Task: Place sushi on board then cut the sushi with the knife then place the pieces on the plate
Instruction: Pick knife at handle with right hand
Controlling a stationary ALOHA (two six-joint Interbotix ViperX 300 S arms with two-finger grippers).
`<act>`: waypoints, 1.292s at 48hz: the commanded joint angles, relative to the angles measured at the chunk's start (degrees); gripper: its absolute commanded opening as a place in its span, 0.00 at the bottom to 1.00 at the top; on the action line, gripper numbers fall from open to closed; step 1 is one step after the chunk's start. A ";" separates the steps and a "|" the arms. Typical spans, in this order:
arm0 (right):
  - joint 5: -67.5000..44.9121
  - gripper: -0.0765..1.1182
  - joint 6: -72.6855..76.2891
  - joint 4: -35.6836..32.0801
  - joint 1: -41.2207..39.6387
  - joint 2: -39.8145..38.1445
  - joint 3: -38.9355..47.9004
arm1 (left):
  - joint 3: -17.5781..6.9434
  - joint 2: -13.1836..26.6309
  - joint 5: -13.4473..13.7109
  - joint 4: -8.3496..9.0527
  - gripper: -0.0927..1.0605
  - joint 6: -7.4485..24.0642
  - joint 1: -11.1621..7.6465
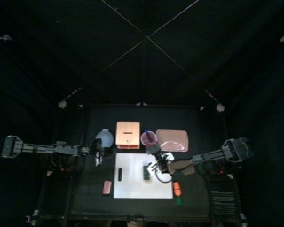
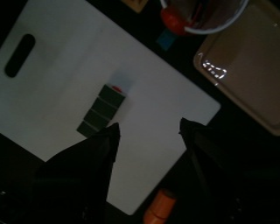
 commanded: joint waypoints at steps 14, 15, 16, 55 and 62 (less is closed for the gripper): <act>2.64 0.81 -27.60 3.69 -10.28 0.00 -10.72 | -0.97 0.09 -0.35 -2.37 0.07 -0.09 0.79; 2.90 0.81 -28.83 3.78 -10.46 0.35 -11.43 | -0.97 0.09 -0.35 -2.46 0.07 -0.09 0.88; 3.08 0.81 -29.97 3.78 -10.63 0.79 -12.04 | -0.97 0.09 -0.35 -2.55 0.07 -0.09 0.97; 22.68 0.79 -57.39 4.92 -12.04 24.17 -36.30 | 0.53 0.00 -0.35 -3.08 0.07 -0.18 1.85; 23.03 0.79 -57.39 5.63 -12.48 24.87 -35.16 | 0.97 0.00 -0.35 -2.99 0.07 -0.18 1.85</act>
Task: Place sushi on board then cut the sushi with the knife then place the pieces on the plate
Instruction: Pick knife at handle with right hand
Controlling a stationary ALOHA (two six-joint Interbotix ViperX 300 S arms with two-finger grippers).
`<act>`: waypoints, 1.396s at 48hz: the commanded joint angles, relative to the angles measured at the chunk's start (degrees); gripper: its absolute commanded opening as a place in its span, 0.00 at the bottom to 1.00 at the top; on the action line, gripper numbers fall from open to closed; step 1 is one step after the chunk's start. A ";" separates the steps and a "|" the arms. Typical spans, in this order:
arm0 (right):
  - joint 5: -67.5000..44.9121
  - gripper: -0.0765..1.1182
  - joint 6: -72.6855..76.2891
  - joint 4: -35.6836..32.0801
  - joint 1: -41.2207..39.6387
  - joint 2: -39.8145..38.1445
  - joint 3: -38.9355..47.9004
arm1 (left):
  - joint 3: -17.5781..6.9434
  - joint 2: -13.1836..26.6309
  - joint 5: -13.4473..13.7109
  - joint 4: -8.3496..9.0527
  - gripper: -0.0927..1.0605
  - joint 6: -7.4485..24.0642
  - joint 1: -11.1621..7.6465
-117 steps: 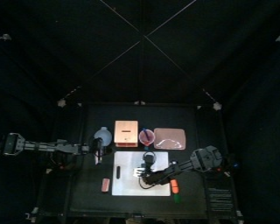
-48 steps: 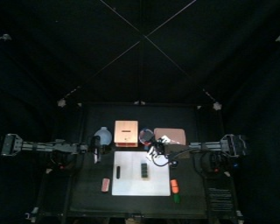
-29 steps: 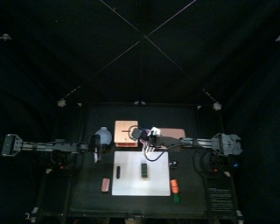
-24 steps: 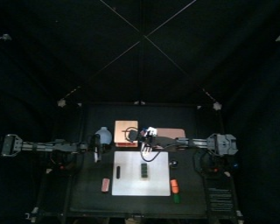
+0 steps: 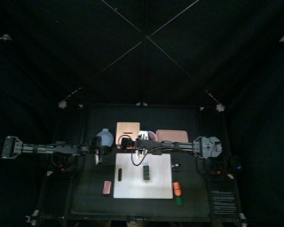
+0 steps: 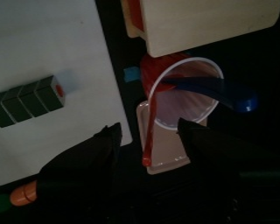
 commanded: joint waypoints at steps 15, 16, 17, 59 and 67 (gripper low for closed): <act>-0.09 0.79 -0.18 0.44 -1.58 0.00 2.11 | -0.44 0.09 -0.26 0.00 0.07 -0.09 0.35; 0.00 0.79 -0.18 0.35 -1.67 0.18 2.20 | -0.44 0.09 -0.26 0.00 0.07 -0.09 0.35; 0.00 0.79 -0.18 0.18 -1.76 0.35 2.37 | -0.44 0.09 -0.26 -0.09 0.07 -0.09 0.35; 0.00 0.65 -0.35 1.41 -4.13 0.62 4.57 | 0.44 0.00 -0.26 0.00 0.07 0.09 1.23; 0.00 0.51 -0.35 2.37 -4.22 0.62 4.48 | 0.62 0.00 -0.26 0.00 0.07 0.09 1.49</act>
